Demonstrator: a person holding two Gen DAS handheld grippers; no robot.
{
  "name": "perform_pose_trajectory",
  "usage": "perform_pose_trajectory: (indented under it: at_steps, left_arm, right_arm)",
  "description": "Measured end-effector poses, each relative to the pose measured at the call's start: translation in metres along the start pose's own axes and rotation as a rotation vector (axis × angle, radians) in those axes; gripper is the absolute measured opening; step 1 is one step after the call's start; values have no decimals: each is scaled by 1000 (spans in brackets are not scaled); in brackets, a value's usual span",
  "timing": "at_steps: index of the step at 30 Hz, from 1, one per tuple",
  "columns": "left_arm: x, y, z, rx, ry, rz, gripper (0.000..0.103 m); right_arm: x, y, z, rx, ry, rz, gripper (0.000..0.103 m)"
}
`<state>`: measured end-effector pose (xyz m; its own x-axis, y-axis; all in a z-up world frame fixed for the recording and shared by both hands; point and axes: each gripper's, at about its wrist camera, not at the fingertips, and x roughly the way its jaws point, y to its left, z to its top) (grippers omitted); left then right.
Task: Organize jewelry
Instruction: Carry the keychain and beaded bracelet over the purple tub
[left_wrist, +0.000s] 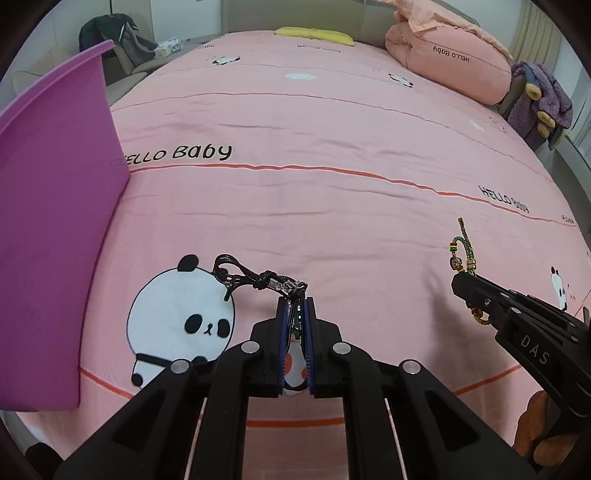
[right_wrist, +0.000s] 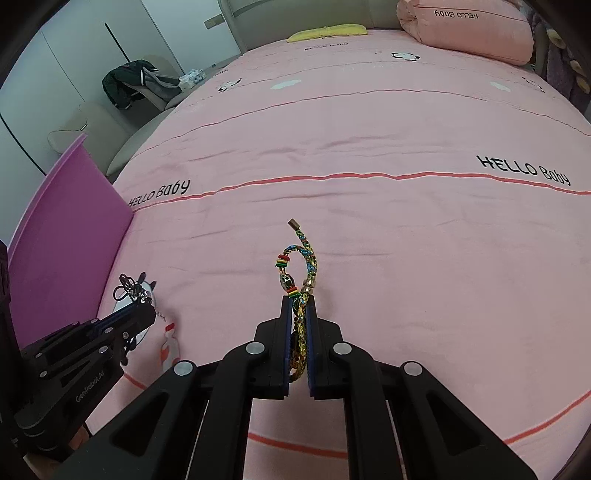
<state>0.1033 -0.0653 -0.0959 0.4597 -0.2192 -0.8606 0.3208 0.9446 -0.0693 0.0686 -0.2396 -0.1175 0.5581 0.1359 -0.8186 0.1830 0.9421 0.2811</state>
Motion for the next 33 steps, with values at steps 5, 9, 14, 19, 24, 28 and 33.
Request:
perform_pose_trajectory:
  at_steps: [5, 9, 14, 19, 24, 28, 33]
  left_arm:
    - [-44, 2, -4, 6, -54, -9, 9]
    - [-82, 10, -5, 8, -111, -46, 9]
    - [-126, 27, -9, -6, -179, -51, 9]
    - [-161, 59, -6, -30, -229, -34, 9]
    - [-188, 102, 1, -68, -274, 13, 9]
    - [-204, 148, 7, -125, -295, 64, 9]
    - [-215, 204, 14, -186, -311, 143, 9]
  right_arm:
    - [-35, 24, -9, -35, -42, 19, 7]
    - [-62, 42, -11, -34, -75, 72, 7]
    - [-92, 78, -11, -87, -128, 103, 7]
    - [-111, 126, -6, -164, -164, 137, 7]
    - [-116, 177, 3, -236, -177, 181, 7]
    - [-112, 224, 13, -290, -174, 232, 7]
    - [-103, 283, 21, -354, -163, 296, 7]
